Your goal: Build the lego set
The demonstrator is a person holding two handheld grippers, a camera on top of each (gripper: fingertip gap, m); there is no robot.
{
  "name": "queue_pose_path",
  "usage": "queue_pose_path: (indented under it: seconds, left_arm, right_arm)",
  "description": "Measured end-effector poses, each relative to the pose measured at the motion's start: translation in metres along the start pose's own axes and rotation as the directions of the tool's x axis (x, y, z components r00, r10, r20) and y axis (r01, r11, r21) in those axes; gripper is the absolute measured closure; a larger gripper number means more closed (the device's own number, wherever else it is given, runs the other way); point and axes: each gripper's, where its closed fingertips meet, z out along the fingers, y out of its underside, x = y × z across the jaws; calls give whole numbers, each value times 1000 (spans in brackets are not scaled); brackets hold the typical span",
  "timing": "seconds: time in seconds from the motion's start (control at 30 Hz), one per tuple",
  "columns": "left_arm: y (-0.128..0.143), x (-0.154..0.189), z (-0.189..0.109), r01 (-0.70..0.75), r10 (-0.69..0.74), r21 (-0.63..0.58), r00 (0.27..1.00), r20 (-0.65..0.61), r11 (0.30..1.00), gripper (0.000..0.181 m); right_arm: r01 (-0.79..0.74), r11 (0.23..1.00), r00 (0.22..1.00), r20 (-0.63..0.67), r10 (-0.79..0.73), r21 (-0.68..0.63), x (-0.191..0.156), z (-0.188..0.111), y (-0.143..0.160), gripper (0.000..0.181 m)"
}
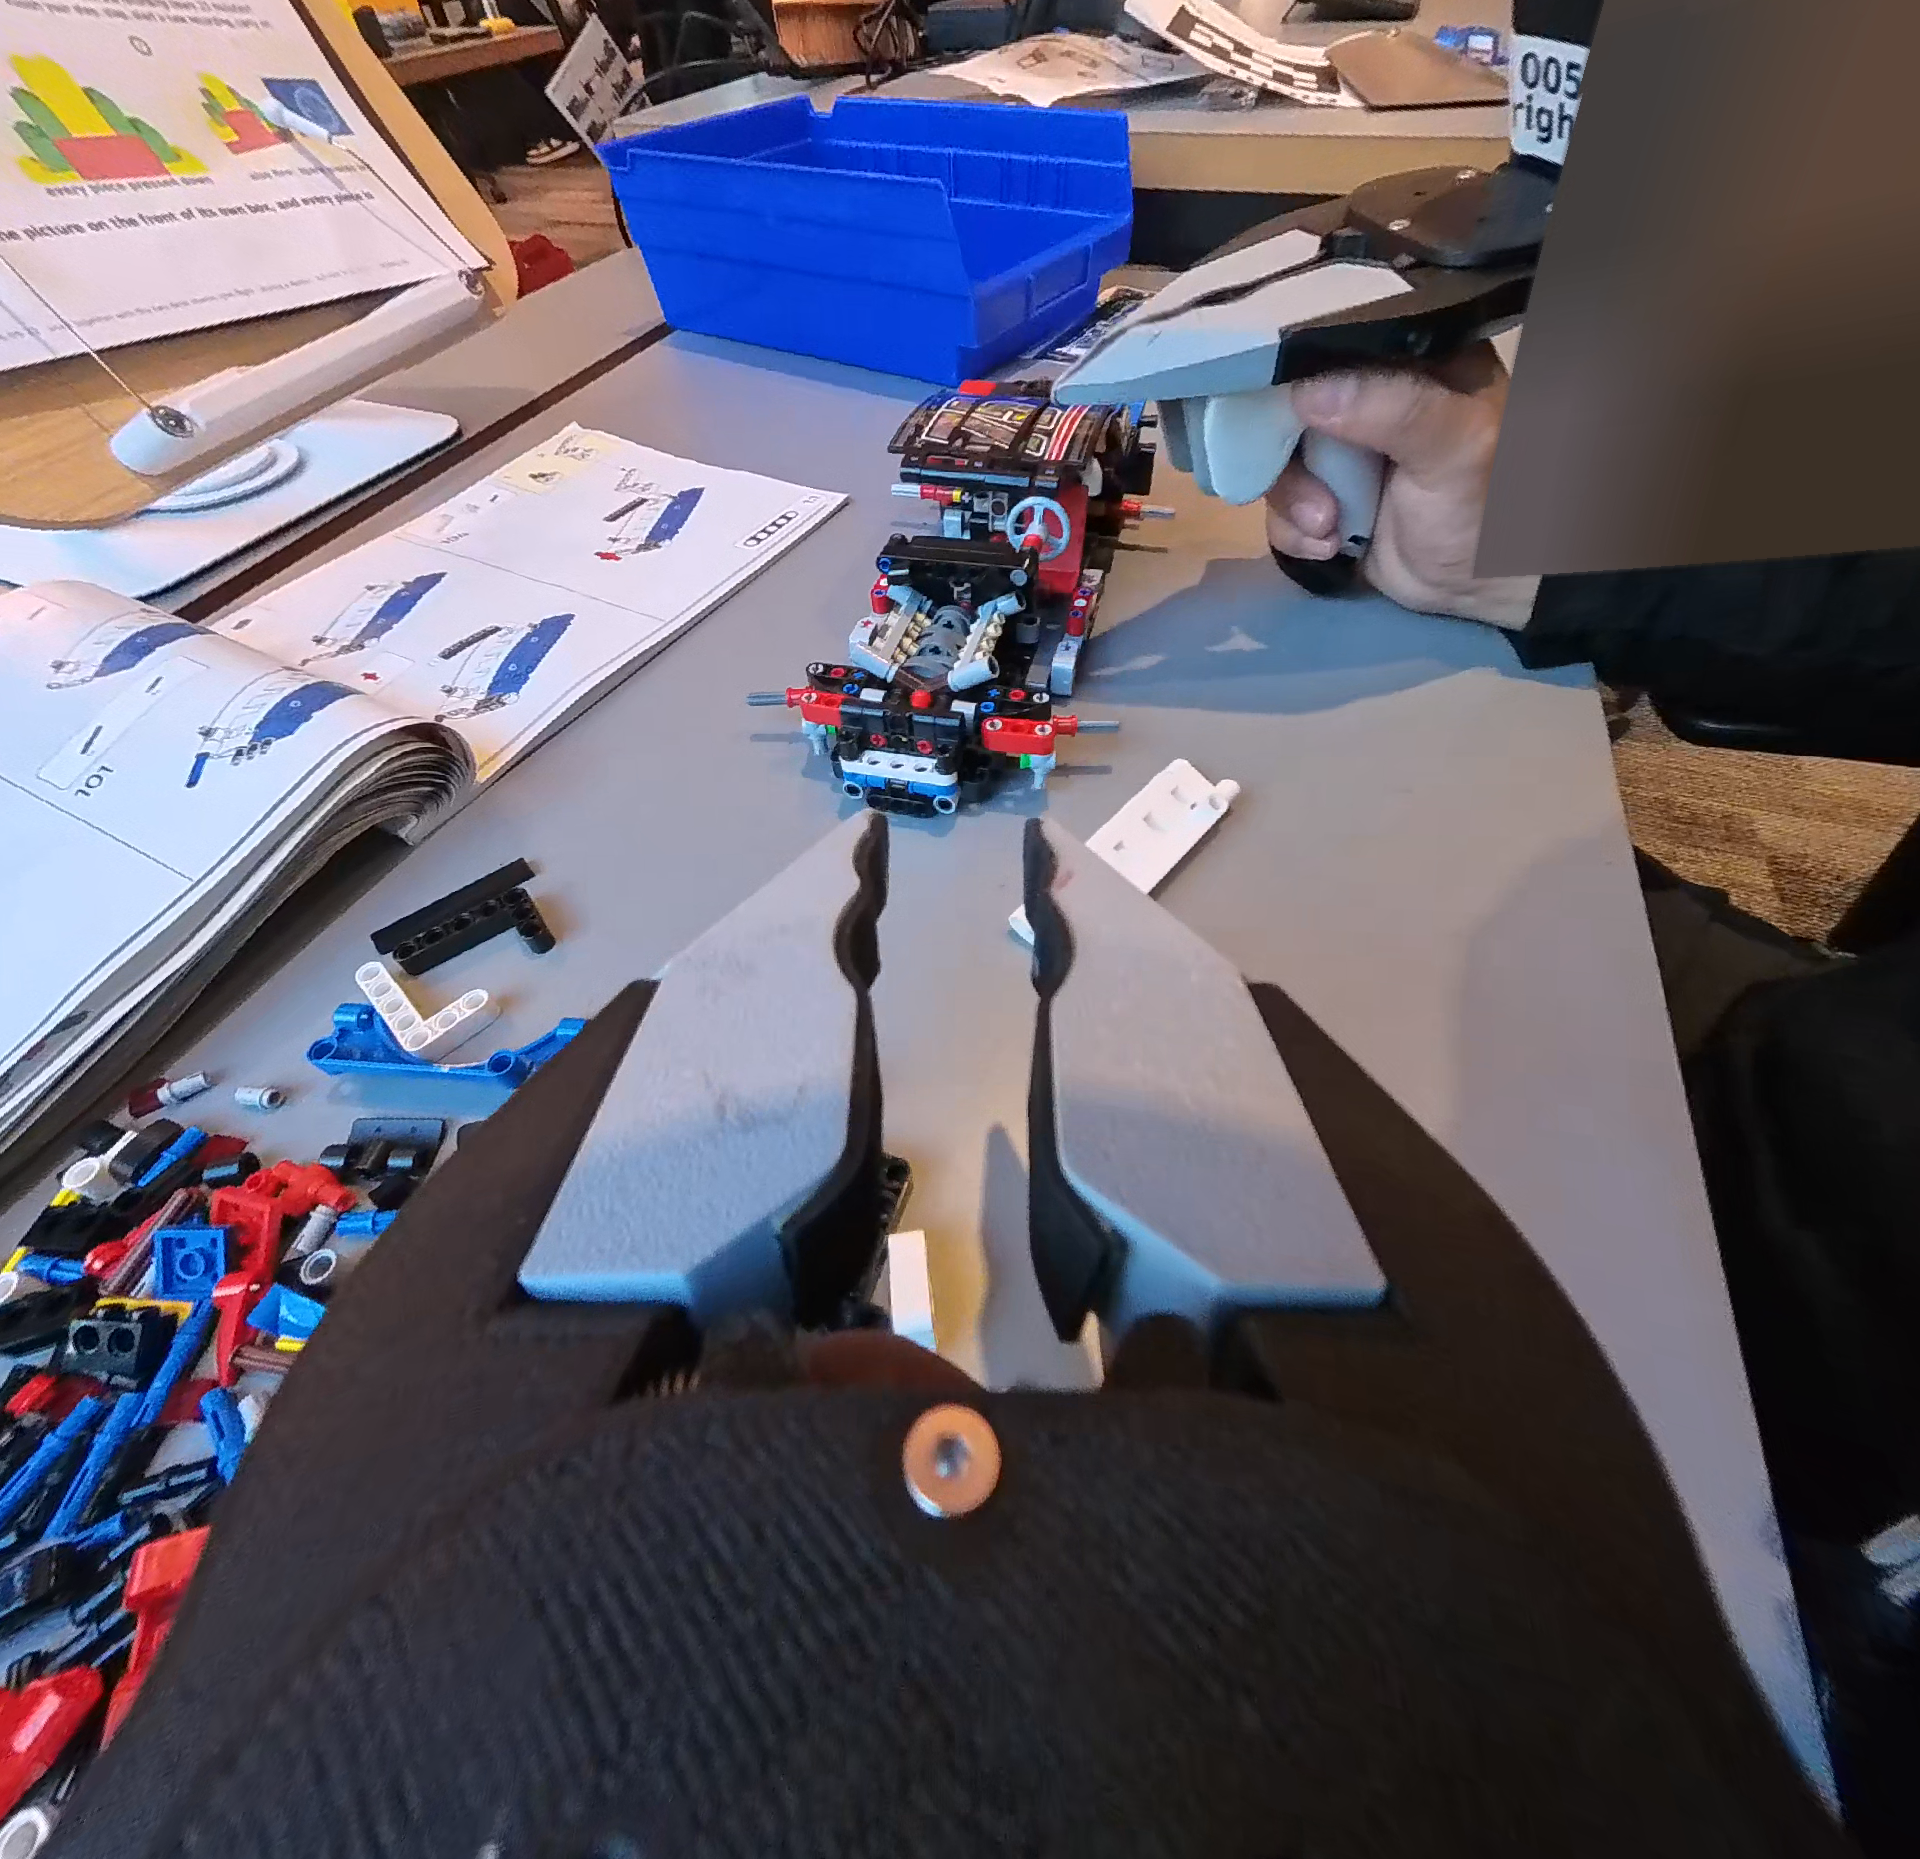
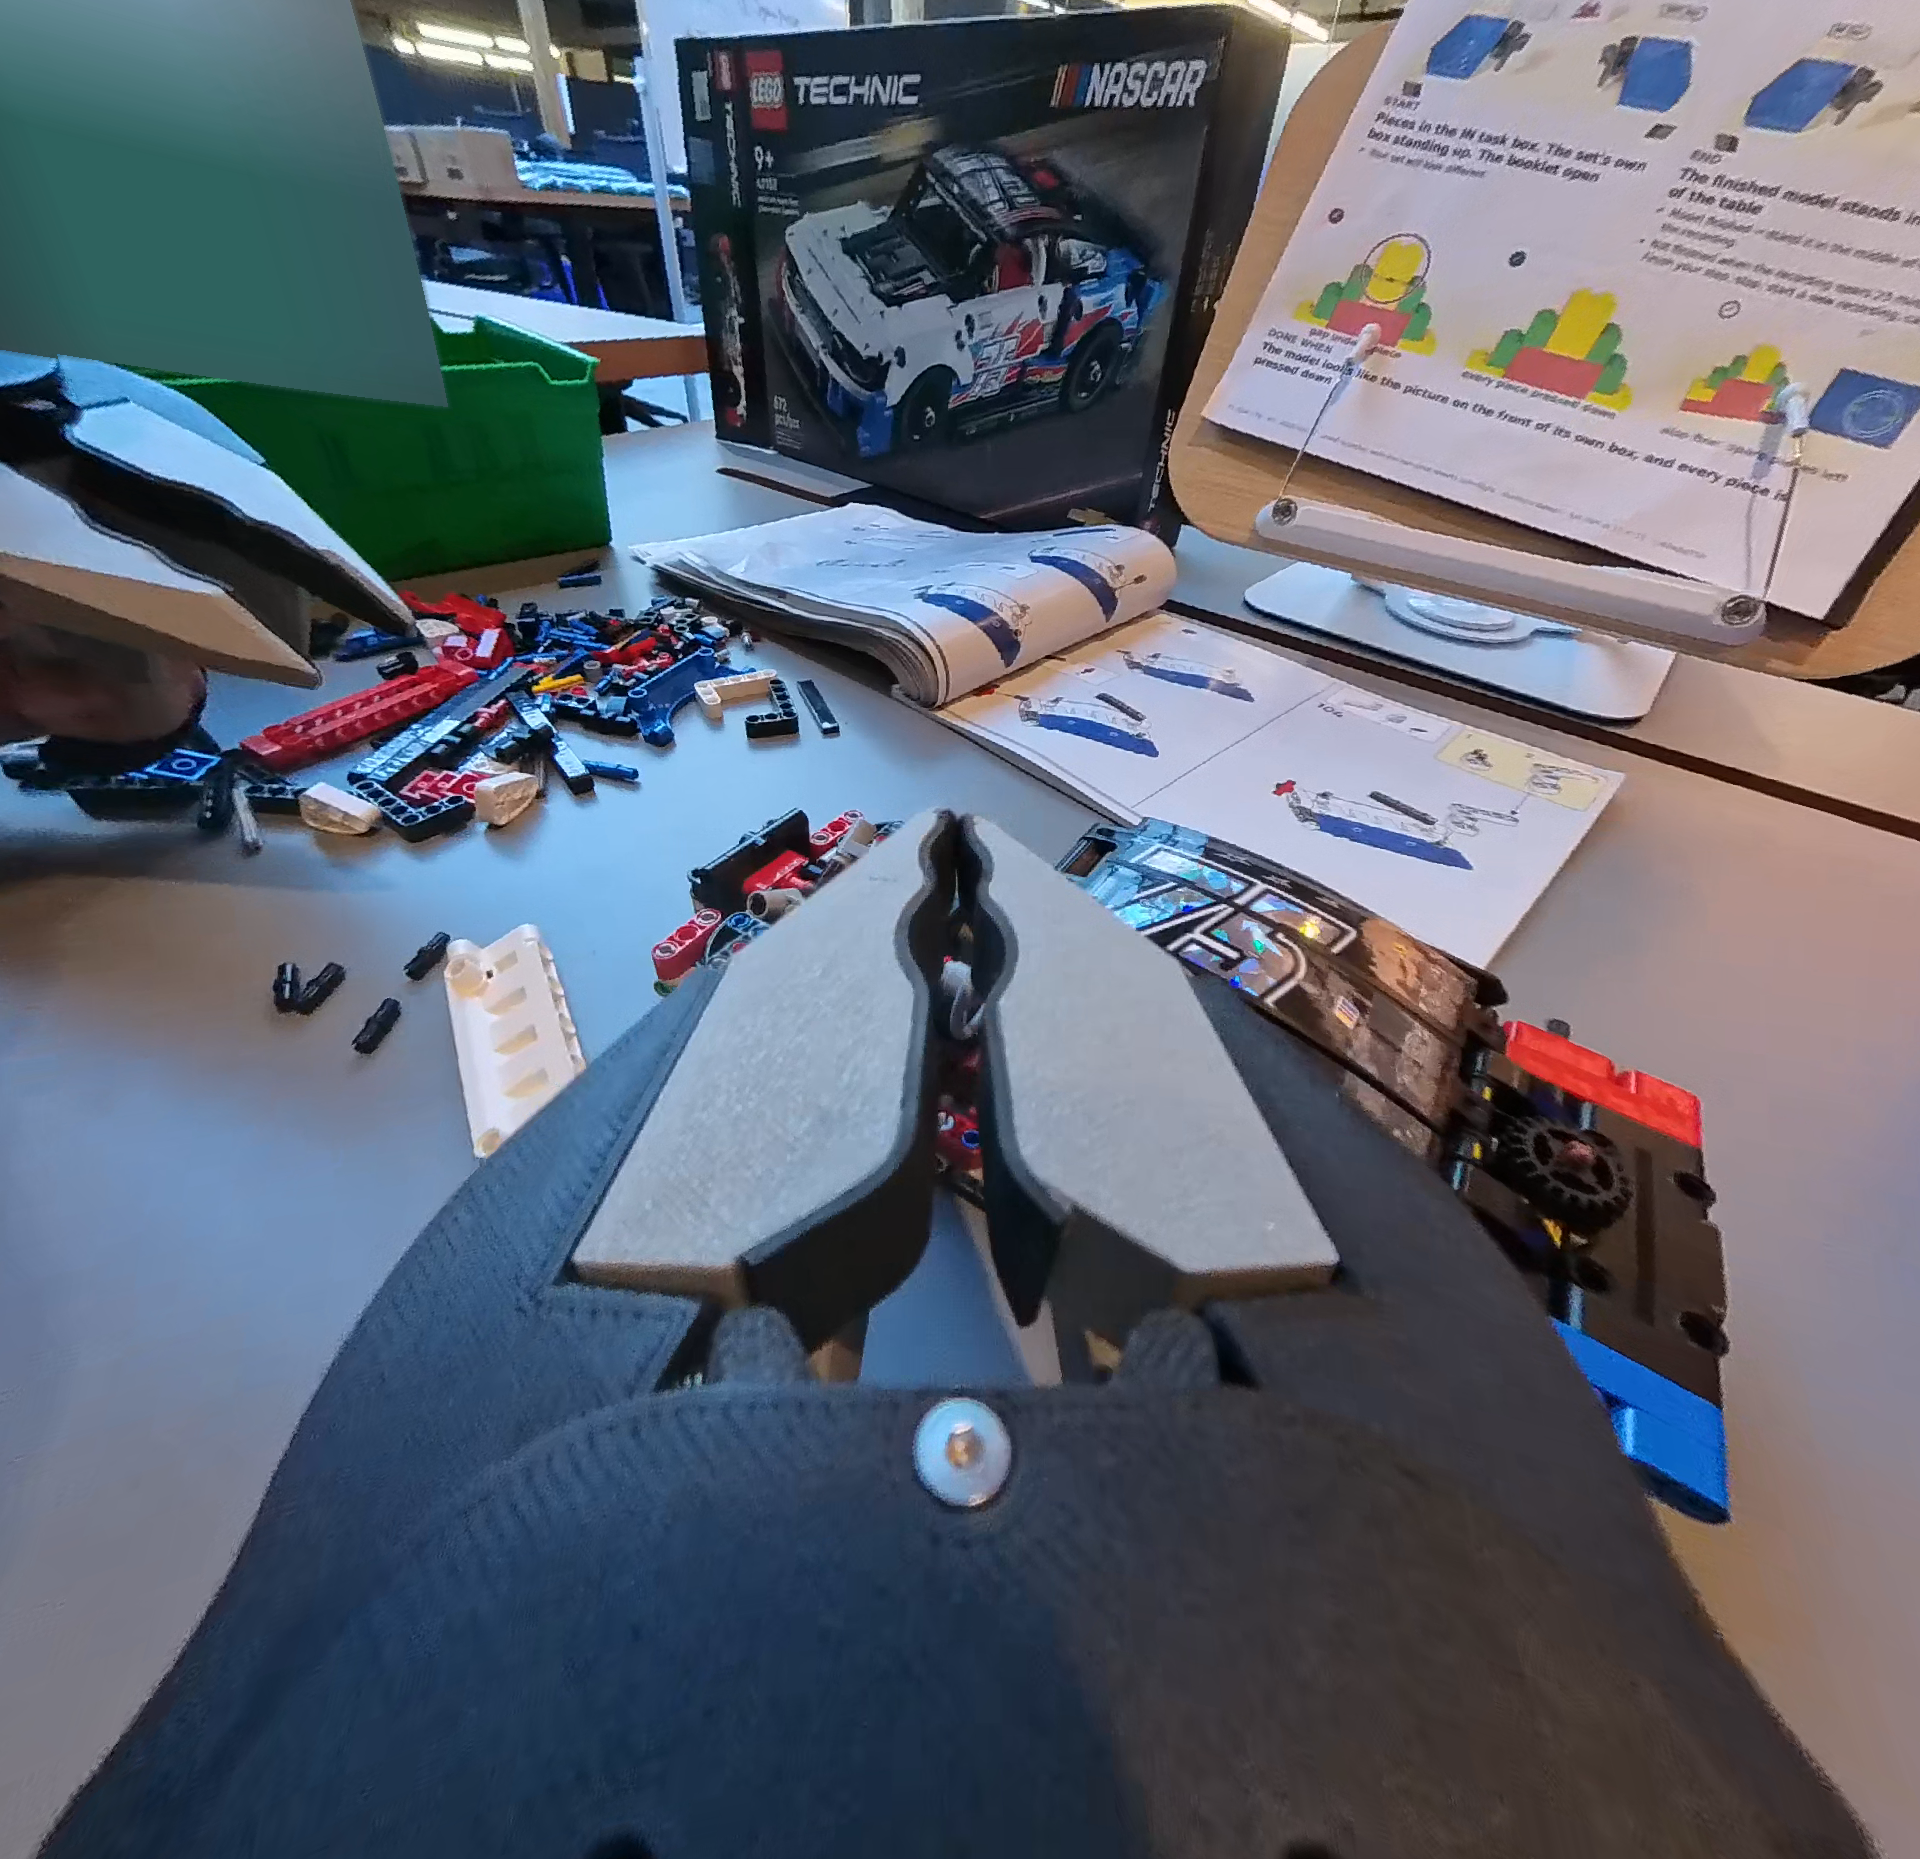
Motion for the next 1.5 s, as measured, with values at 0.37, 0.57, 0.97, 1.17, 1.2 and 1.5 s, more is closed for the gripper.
queue_pose_path:
  seconds: [0.37,0.57,0.97,1.17,1.2,1.5]
  left_arm:
    - [1,0,1,2,-2,-4,1000,-4,1000,158]
    - [2,1,3,-10,10,-8,1000,1,1000,157]
    - [3,1,3,-26,26,-17,1000,13,1000,157]
    - [4,1,4,-30,30,-21,999,14,999,157]
    - [4,1,4,-29,30,-23,999,13,999,157]
    - [4,2,5,-36,37,-26,999,12,999,158]
  right_arm:
    - [-31,998,998,-59,34,50,12,-1,-6,181]
    - [-26,999,996,-79,29,36,14,2,-5,156]
    - [-45,998,995,-86,48,43,17,2,-5,158]
    - [-40,999,996,-84,43,36,16,2,-4,161]
    - [-40,999,996,-84,42,35,16,2,-4,161]
    - [-38,999,996,-80,40,26,15,3,-2,167]
